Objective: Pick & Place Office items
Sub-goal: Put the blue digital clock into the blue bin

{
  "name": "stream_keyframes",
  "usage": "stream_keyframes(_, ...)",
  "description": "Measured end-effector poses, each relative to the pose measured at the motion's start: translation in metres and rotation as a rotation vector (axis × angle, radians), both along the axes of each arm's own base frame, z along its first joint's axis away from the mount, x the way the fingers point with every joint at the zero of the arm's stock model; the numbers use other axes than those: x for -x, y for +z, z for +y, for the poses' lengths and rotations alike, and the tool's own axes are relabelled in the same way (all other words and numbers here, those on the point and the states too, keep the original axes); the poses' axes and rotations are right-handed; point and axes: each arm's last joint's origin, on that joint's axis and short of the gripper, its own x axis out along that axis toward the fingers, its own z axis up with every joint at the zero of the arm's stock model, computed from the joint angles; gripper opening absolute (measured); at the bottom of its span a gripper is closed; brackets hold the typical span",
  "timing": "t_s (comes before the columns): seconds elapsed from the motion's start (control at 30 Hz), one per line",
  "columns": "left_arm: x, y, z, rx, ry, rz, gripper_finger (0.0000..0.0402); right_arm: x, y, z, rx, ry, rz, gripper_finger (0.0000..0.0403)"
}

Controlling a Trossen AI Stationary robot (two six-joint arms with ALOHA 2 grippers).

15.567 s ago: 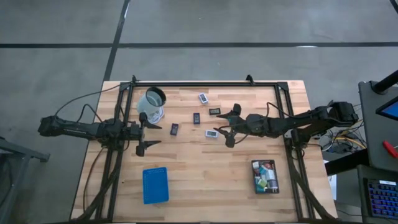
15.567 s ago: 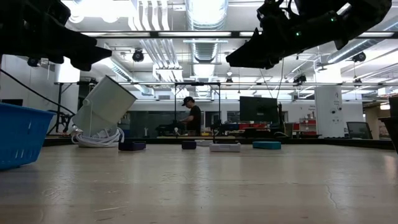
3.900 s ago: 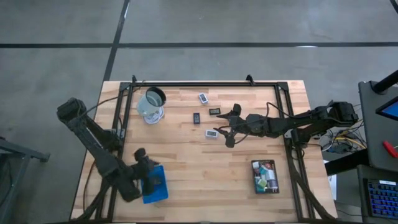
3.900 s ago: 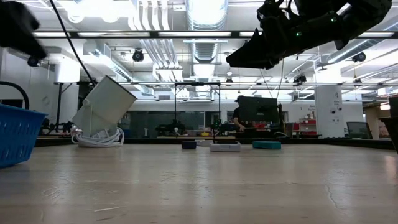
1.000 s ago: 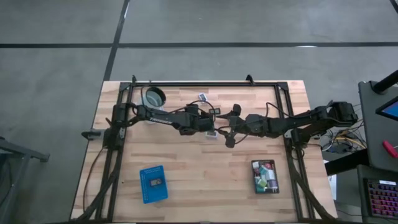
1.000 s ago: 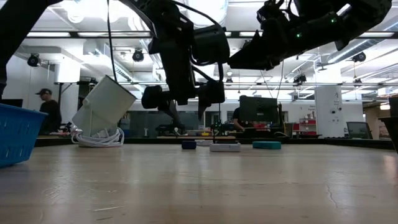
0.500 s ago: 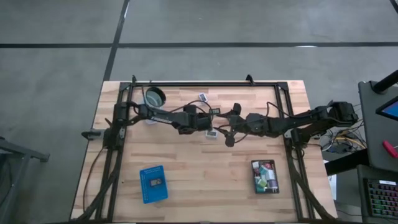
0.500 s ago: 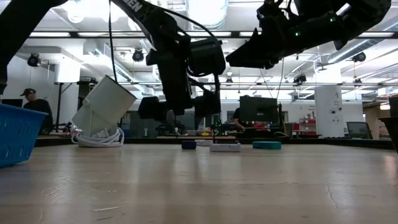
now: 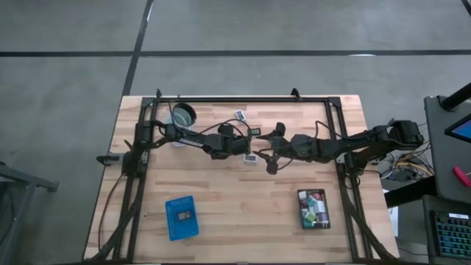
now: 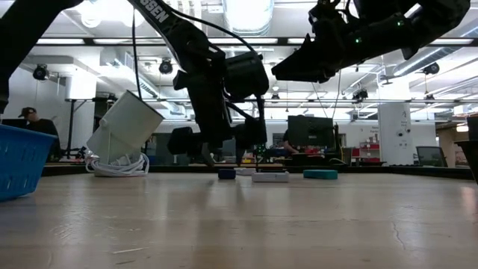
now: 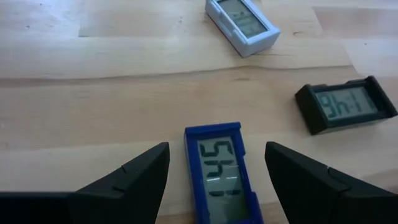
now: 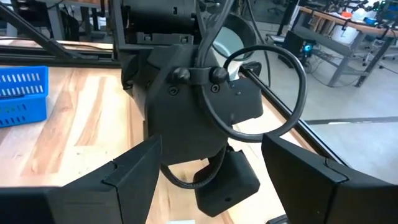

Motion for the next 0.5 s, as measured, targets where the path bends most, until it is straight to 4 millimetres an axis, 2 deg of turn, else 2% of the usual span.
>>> stream_keyframes(0.13, 0.000, 0.000, 0.000, 0.010, -0.011, 0.003, 0.0271, 0.000, 0.000, 0.000, 0.000, 0.000, 0.001, 0.0274)
stream_keyframes(0.37, -0.002, -0.016, 0.002, 0.023, -0.014, 0.024, 0.0271, 0.000, 0.000, 0.000, 0.000, 0.000, 0.001, 0.0274)
stream_keyframes(0.5, -0.003, -0.017, 0.002, 0.020, -0.014, 0.022, 0.0271, 0.000, 0.000, 0.000, 0.000, 0.000, 0.001, 0.0274)
